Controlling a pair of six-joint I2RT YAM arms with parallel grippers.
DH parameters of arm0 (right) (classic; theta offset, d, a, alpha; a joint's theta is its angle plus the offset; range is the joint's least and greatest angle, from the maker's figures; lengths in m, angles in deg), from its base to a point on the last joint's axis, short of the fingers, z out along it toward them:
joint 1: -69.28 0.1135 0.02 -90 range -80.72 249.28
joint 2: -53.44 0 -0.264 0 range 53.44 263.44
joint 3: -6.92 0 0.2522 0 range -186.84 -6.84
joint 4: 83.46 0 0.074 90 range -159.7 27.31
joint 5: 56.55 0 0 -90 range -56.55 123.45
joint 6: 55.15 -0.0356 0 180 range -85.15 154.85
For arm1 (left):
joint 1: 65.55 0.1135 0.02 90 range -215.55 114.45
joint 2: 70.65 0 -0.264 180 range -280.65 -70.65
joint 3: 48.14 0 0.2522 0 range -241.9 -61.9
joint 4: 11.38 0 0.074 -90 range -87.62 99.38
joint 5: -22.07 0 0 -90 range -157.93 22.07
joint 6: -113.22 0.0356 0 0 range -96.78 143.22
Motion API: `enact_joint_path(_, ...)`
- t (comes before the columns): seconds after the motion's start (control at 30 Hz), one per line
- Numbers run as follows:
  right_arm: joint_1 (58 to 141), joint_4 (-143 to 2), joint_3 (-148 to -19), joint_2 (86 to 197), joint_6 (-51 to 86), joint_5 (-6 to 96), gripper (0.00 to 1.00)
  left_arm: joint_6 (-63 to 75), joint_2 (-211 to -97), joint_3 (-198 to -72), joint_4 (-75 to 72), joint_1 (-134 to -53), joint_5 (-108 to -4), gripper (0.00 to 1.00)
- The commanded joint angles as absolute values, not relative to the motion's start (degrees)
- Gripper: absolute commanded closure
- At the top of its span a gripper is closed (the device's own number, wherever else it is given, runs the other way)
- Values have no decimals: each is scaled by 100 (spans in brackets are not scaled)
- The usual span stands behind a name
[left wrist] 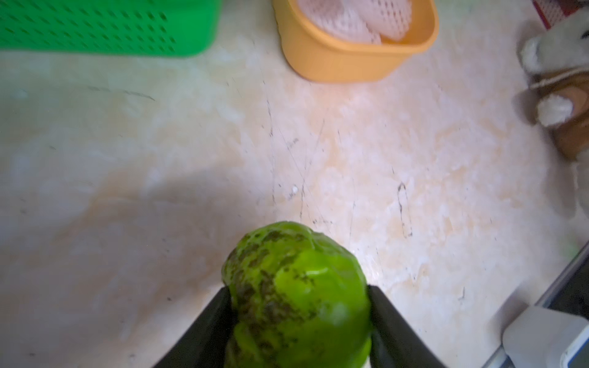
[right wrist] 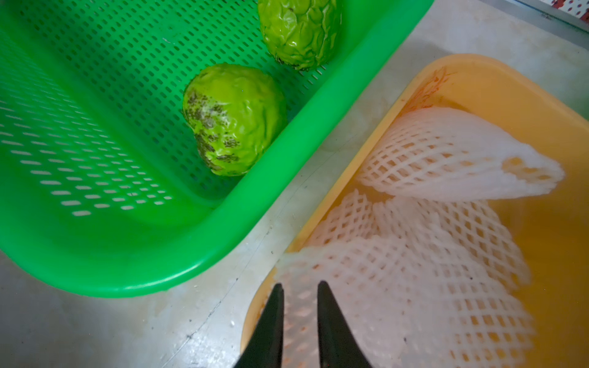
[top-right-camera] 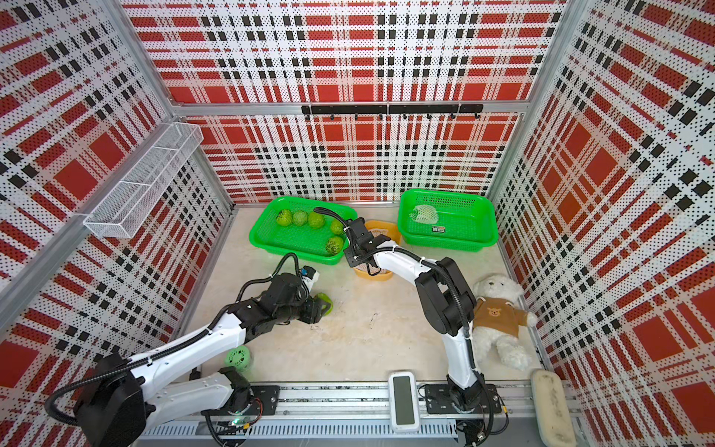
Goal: Sleeve custard apples in foam nets
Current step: Pick up the foam net from the storage box, then open the foam net.
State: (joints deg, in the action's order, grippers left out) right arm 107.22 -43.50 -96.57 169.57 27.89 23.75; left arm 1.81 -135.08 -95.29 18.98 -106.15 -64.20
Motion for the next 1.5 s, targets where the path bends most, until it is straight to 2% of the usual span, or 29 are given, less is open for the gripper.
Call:
enact_joint_path(0.0, 10741, -4411, -9655, 16800, 2853, 2154, 86, -236, -13637, -9302, 1216, -11003, -6493, 52)
enact_joint_path(0.07, 10740, -4434, -9575, 16673, 2911, 2138, 92, -332, -13816, -9229, 1054, -11253, -6545, 51)
enact_joint_path(0.17, 10741, -4479, -9447, 16458, 3037, 2133, 96, -445, -14037, -9162, 859, -11499, -6628, 50)
enact_joint_path(0.33, 10736, -4616, -9143, 15927, 3217, 2418, 98, -457, -14283, -9117, 699, -11580, -6702, 49)
enact_joint_path(0.57, 10732, -4412, -9139, 15673, 3338, 2632, 98, -342, -14478, -9113, 564, -11541, -6470, 38)
enact_joint_path(0.6, 10734, -4449, -9118, 15655, 3327, 2641, 98, -342, -14477, -9096, 523, -11521, -6402, 35)
enact_joint_path(0.7, 10730, -4553, -9106, 15571, 3327, 2715, 99, -298, -14261, -9017, 333, -11514, -6187, 1)
enact_joint_path(0.93, 10691, -4935, -8902, 15081, 3640, 3823, 99, -129, -13057, -8799, 176, -11281, -5720, 1)
enact_joint_path(1.23, 10367, -5286, -9001, 14573, 3774, 5835, 100, -209, -11684, -8659, -35, -10351, -4793, 1)
enact_joint_path(1.47, 9572, -5674, -9000, 14567, 3220, 6786, 100, -464, -11368, -8593, -438, -9677, -4255, 1)
